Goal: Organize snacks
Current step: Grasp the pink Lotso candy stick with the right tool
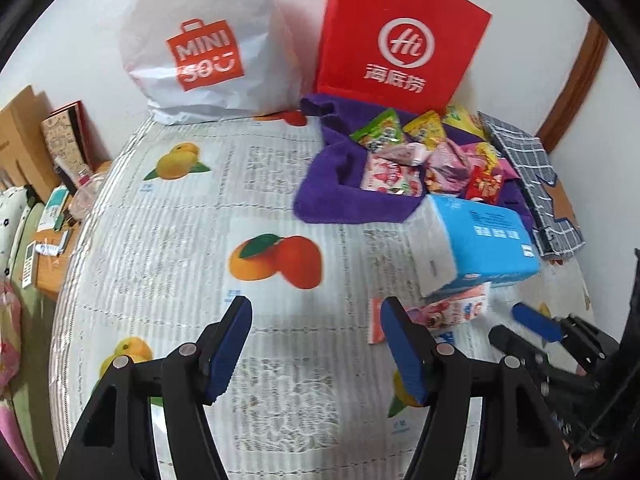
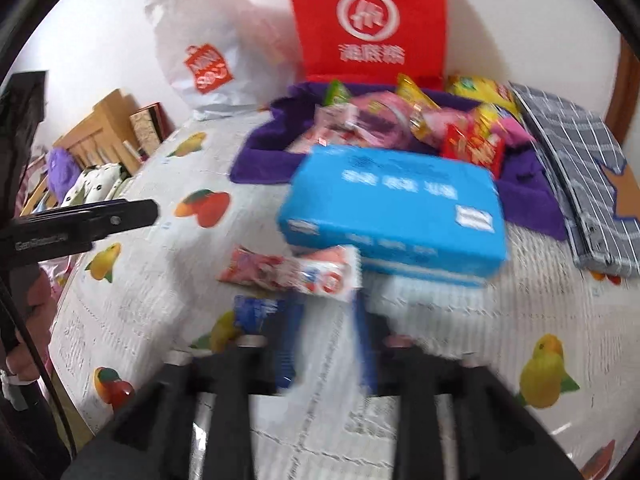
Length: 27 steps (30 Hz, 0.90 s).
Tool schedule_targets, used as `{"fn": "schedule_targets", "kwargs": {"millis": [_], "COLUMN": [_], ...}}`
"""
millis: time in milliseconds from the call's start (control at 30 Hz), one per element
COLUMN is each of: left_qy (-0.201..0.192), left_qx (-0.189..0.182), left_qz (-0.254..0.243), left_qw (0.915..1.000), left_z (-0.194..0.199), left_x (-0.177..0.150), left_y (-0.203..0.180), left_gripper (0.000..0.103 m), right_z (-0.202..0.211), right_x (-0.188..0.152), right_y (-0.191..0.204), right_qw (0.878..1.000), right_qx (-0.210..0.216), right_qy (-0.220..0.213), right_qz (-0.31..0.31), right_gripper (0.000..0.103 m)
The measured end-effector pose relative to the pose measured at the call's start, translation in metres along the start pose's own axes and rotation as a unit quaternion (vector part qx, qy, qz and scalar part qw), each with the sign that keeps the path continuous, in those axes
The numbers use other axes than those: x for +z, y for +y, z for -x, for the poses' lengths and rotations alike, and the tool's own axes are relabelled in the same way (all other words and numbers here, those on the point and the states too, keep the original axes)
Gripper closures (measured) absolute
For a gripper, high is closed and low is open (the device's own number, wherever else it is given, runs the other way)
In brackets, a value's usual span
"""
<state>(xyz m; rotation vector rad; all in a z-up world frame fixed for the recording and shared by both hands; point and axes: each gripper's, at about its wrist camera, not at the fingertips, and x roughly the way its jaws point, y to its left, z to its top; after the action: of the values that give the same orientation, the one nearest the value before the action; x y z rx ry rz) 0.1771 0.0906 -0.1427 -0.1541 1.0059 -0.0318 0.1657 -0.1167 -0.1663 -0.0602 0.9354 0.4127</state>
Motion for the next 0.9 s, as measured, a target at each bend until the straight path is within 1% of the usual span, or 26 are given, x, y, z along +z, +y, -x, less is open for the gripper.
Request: {"fn": "schedule_targets", "kwargs": {"millis": [67, 133, 267, 367, 433, 533, 667, 800, 900], "left_qy": [0.0, 0.001, 0.002, 0.005, 0.007, 0.008, 0.007, 0.008, 0.008], "left_qx": [0.006, 0.013, 0.013, 0.014, 0.012, 0.009, 0.003, -0.001, -0.002], "left_qz": [0.006, 0.012, 0.022, 0.028, 0.03, 0.029, 0.025, 0.023, 0.024], "left_qw": [1.0, 0.9998, 0.9997, 0.9995, 0.9994, 0.9995, 0.9997, 0.9997, 0.9997], "left_z": [0.0, -0.001, -0.004, -0.009, -0.011, -0.014, -0.015, -0.016, -0.016], "left_x": [0.0, 0.0, 0.001, 0.001, 0.001, 0.002, 0.002, 0.0, 0.0], "left_y": [0.007, 0.017, 0.029, 0.037, 0.04, 0.041, 0.038, 0.037, 0.038], "left_gripper": [0.038, 0.038, 0.038, 0.038, 0.038, 0.038, 0.038, 0.038, 0.038], "right_z": [-0.003, -0.009, -0.028, -0.04, -0.047, -0.055, -0.065, -0.072, -0.069], "right_x": [0.006, 0.012, 0.02, 0.019, 0.018, 0.016, 0.011, 0.005, -0.001], "right_y": [0.012, 0.022, 0.038, 0.049, 0.053, 0.054, 0.049, 0.041, 0.037], "right_qw": [1.0, 0.999, 0.998, 0.996, 0.995, 0.994, 0.993, 0.992, 0.992], "right_qx": [0.002, 0.013, 0.03, 0.032, 0.023, 0.015, 0.014, 0.016, 0.01], "right_qy": [-0.009, -0.009, 0.007, 0.021, 0.025, 0.03, 0.05, 0.085, 0.089], "right_qz": [0.019, 0.034, 0.057, 0.081, 0.093, 0.103, 0.102, 0.089, 0.088], "right_gripper": [0.054, 0.054, 0.054, 0.054, 0.054, 0.054, 0.054, 0.054, 0.054]}}
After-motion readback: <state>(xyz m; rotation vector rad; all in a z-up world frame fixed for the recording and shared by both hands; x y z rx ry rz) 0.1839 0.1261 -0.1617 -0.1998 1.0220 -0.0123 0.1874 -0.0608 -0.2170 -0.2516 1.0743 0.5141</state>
